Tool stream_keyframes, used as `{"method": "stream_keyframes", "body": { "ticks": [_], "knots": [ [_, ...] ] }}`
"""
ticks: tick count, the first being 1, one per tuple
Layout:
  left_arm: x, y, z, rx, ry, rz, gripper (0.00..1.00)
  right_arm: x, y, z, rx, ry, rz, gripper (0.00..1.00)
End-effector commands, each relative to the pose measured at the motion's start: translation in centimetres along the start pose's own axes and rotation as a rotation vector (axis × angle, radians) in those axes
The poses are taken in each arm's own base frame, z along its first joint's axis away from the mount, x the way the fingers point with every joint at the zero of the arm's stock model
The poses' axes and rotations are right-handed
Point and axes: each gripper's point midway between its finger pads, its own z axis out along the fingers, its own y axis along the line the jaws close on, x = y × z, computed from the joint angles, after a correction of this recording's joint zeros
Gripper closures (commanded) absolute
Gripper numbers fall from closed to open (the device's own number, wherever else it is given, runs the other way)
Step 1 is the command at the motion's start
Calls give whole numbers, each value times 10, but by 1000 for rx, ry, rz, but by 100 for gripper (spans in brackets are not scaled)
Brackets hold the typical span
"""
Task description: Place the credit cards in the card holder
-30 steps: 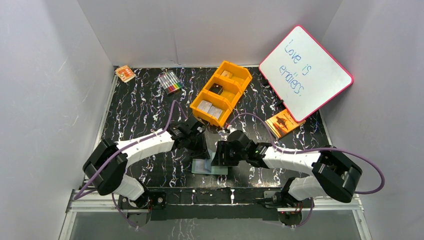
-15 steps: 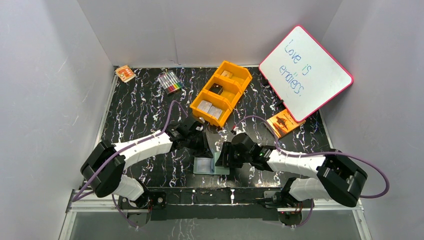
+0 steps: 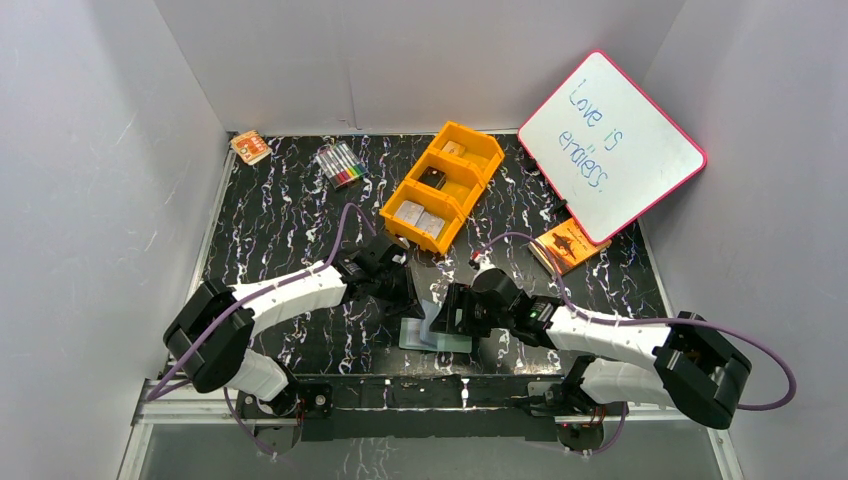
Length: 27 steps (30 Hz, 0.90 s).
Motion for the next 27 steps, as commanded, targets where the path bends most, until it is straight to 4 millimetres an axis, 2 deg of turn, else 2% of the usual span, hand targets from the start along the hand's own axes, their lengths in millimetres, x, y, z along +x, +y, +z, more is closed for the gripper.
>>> {"method": "stream_keyframes", "body": {
  "ticks": [1,6,18,23,27],
  "knots": [
    [1,-13,-5,40,13,21,95,-12,20,-3,-81,-40,-36,21],
    [1,-14,-4,42,21,19,95,-15,27,0,-91,-31,-67,15],
    [2,-17,-4,57,25,15,91,-12,22,11,-39,18,-74,13],
    [2,-19,-4,66,28,19,88,-8,14,13,-8,35,-68,16],
    [2,-21,-4,74,31,23,86,-6,3,14,44,39,-51,22]
  ]
}}
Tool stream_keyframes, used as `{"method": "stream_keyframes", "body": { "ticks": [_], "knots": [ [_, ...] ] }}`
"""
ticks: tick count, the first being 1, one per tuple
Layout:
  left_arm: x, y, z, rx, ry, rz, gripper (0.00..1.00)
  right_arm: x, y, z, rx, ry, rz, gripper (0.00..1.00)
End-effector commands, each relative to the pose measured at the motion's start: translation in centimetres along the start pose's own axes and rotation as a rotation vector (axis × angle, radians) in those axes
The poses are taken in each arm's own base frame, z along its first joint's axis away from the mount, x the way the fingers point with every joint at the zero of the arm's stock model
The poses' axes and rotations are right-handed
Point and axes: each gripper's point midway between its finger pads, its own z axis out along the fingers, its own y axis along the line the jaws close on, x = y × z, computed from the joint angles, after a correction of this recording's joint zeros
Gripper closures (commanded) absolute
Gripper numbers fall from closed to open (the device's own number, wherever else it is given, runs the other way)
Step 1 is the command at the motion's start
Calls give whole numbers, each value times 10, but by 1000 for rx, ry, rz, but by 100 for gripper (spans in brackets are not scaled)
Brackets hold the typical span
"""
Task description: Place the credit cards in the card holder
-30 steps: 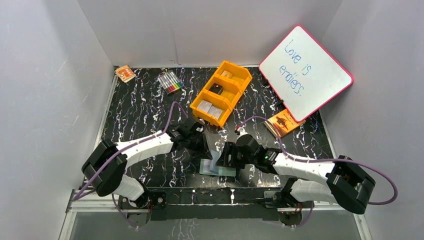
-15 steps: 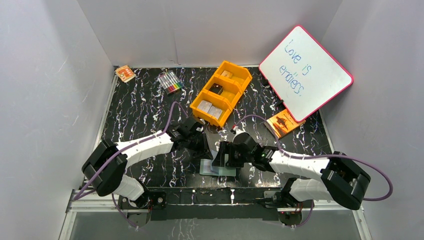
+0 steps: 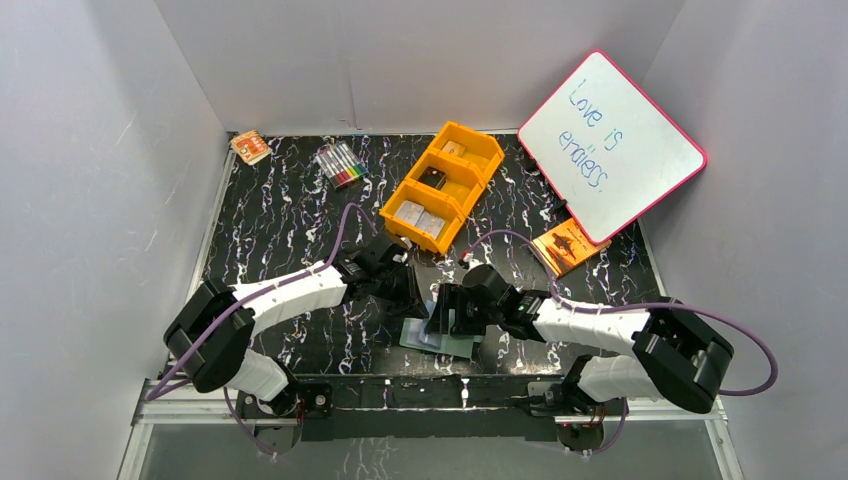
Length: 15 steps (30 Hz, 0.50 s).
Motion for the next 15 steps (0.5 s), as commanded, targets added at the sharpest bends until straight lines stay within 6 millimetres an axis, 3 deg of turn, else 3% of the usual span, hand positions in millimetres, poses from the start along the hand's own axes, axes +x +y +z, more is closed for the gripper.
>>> {"method": "stream_keyframes", "body": {
  "ticks": [1,11,15],
  "knots": [
    [1,-15,-3,45,22,18,86,-8,-1,-1,32,-17,4,24],
    [2,-13,-1,41,26,17,93,1,-20,-6,87,-21,37,53],
    [3,-11,0,39,28,17,100,1,-24,-9,101,-26,43,58]
  ]
}}
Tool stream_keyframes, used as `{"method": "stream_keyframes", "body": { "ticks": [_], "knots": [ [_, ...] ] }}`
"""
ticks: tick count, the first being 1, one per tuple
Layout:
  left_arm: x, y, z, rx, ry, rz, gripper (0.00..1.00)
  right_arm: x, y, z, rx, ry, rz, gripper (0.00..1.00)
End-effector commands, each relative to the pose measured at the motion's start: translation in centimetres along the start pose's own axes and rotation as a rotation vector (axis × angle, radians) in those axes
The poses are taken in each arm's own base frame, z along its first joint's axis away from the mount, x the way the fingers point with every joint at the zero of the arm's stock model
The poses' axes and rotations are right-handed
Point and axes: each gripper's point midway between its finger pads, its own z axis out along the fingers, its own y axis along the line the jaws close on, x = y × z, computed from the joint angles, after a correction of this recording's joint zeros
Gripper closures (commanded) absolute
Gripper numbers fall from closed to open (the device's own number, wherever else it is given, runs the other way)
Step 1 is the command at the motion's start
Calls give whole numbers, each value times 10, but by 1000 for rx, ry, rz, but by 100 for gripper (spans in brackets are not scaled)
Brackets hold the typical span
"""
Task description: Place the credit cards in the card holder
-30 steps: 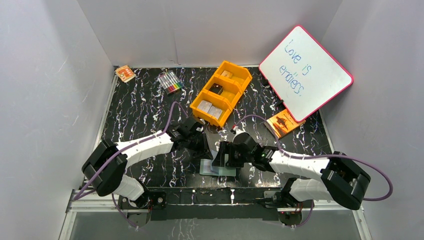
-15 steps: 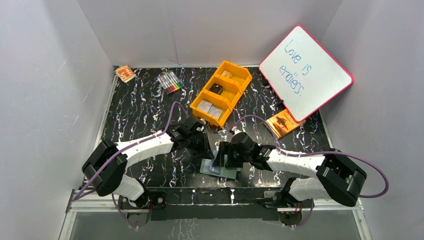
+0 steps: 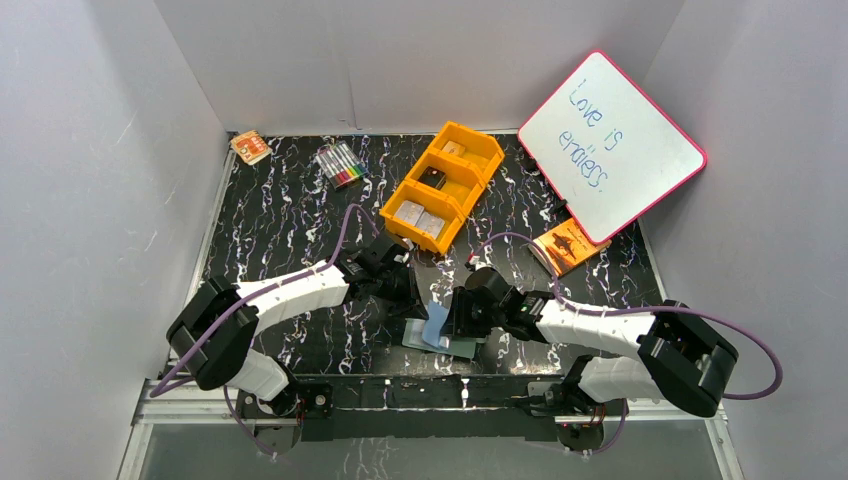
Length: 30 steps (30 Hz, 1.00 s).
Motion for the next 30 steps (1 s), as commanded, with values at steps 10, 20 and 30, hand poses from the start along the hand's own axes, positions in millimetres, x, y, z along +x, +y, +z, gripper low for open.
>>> {"method": "stream_keyframes", "body": {
  "ticks": [10,20,30],
  "knots": [
    [4,-2,-9,14,-14,-1,100,0,-14,-11,33,-31,36,56],
    [4,-8,-11,37,-13,0,100,-1,-21,-14,50,-54,36,59],
    [9,18,-1,-20,-27,-16,98,2,-54,-35,205,-83,75,45]
  ]
}}
